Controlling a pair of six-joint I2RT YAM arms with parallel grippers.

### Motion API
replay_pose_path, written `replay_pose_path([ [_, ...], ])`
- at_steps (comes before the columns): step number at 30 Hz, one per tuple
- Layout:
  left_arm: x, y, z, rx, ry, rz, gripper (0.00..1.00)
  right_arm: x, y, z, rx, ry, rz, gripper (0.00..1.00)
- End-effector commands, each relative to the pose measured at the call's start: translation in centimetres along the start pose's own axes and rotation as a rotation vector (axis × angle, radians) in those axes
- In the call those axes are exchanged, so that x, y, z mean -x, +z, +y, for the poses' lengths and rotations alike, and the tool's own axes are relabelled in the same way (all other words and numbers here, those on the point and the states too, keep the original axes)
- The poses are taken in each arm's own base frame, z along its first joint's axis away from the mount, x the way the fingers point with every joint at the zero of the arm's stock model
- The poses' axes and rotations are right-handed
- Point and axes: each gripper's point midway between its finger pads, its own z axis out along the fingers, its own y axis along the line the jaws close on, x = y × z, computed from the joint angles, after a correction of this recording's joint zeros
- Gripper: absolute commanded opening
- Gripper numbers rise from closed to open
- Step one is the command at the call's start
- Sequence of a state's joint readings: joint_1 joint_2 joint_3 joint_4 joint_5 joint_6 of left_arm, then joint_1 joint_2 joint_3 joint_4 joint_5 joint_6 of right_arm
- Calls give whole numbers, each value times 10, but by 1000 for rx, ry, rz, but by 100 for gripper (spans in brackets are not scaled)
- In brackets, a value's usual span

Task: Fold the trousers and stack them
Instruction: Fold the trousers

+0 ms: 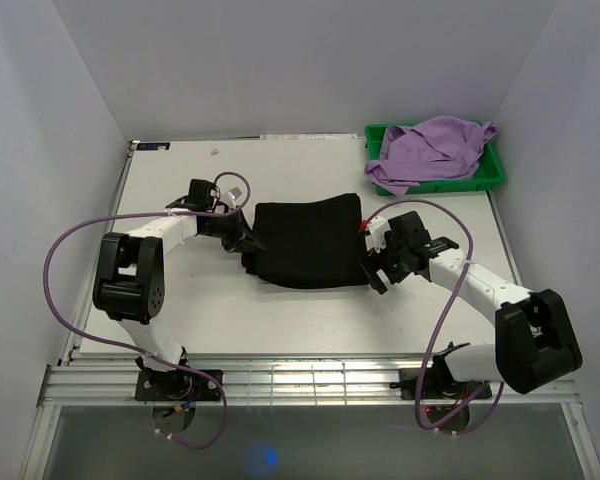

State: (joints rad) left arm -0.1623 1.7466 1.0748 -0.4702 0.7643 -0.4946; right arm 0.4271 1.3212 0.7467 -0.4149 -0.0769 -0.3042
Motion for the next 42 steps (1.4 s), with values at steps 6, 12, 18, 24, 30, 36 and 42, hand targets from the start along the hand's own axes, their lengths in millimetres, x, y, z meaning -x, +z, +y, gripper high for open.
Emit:
replay_pose_path([
  [6, 8, -22, -41, -82, 90, -43, 0, 44, -23, -3, -12, -101, -196, 90],
  [12, 18, -49, -74, -135, 180, -85, 0, 36, -13, -22, -119, -96, -140, 92],
  [18, 30, -67, -50, -74, 153, -131, 0, 48, -32, -30, -168, -149, -179, 93],
  [24, 19, -24, 31, 3, 2, -34, 0, 59, -40, -24, -122, -165, -202, 93],
  [30, 13, -12, 69, 99, -19, -13, 0, 100, -49, -24, -74, -180, -264, 93],
  [36, 44, -45, 64, 109, 56, -104, 20, 168, -72, 17, 225, -98, -402, 100],
  [42, 60, -115, -44, -121, 543, -273, 57, 225, -74, 39, 480, 46, -473, 77],
])
